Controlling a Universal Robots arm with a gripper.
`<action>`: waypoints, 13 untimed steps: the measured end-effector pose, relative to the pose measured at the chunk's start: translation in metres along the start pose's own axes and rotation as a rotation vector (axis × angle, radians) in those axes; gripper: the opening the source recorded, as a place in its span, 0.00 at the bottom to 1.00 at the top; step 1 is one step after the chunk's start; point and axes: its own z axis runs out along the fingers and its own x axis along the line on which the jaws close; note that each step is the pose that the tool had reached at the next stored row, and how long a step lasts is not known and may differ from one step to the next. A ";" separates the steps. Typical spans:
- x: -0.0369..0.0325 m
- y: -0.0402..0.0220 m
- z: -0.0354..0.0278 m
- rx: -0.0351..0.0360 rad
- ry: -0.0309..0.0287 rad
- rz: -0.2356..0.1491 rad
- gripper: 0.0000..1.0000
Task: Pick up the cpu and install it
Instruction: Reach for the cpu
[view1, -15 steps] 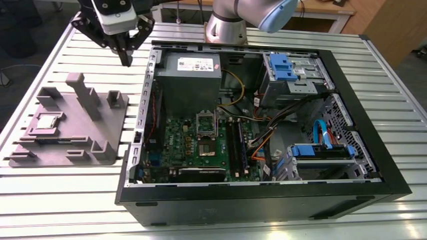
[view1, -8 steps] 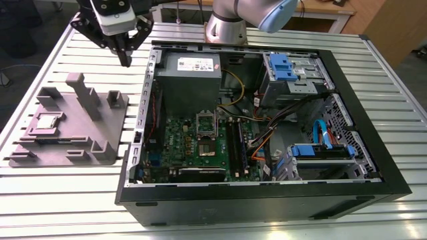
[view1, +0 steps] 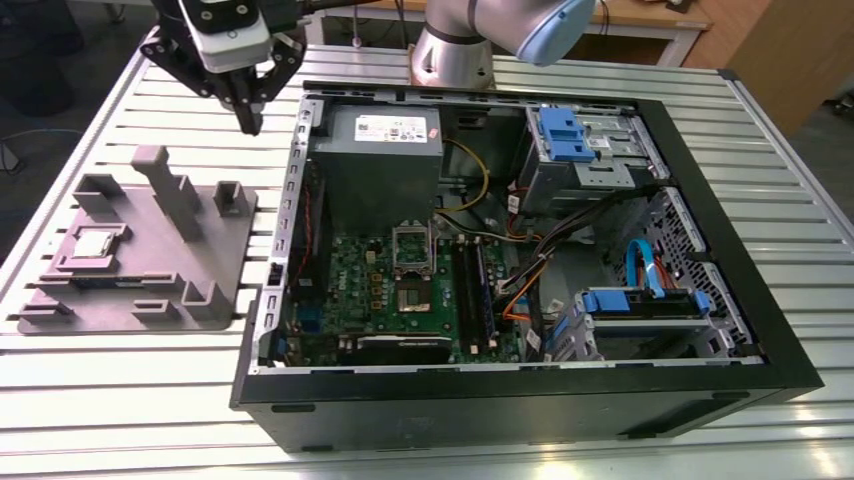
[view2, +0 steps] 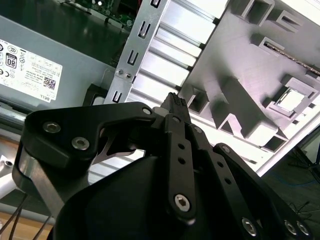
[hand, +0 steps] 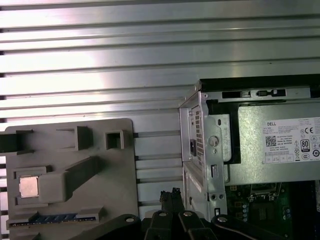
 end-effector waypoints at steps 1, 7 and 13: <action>0.0001 0.0000 0.0001 0.0001 0.0001 0.000 0.10; 0.0012 -0.0001 0.0010 0.0000 0.0002 0.000 0.10; 0.0027 -0.0002 0.0019 -0.0002 -0.0001 0.000 0.10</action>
